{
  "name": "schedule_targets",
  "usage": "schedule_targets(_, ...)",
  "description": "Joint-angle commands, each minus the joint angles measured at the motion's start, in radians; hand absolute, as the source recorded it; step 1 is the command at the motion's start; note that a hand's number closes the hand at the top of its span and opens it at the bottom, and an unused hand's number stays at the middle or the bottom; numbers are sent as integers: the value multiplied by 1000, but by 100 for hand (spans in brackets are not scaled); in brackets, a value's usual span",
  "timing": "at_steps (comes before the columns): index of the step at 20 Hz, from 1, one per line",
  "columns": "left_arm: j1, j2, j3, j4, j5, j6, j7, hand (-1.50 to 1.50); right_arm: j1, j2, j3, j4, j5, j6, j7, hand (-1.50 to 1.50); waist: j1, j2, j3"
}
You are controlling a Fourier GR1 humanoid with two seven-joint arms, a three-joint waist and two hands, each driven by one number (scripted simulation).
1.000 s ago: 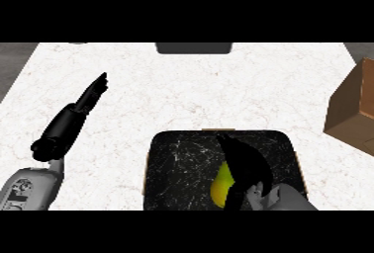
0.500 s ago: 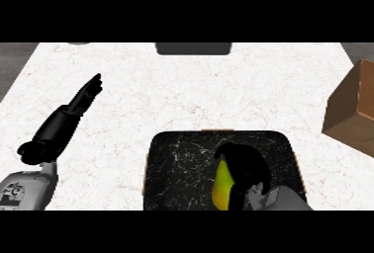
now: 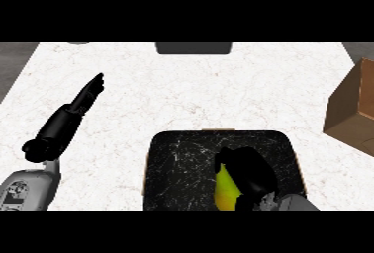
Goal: Pick the pear from the tray and place it in the cardboard box
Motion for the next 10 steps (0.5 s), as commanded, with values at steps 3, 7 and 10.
schedule_targets(3, 17, -11, 0, -4, -6, 7, -15, 0, 23, -192, 70, -83, 57, -106, -409, 150, 1, 5, 4)
schedule_targets(7, 26, -17, -5, -34, -24, 21, 9, 0, 86, -310, -24, -196, 64, -239, -553, 150, -10, 1, 4)
schedule_targets(10, 23, -4, 12, 5, -25, 9, -31, 0, 81, -349, -67, -325, 98, -247, -547, 150, -17, 1, 2)
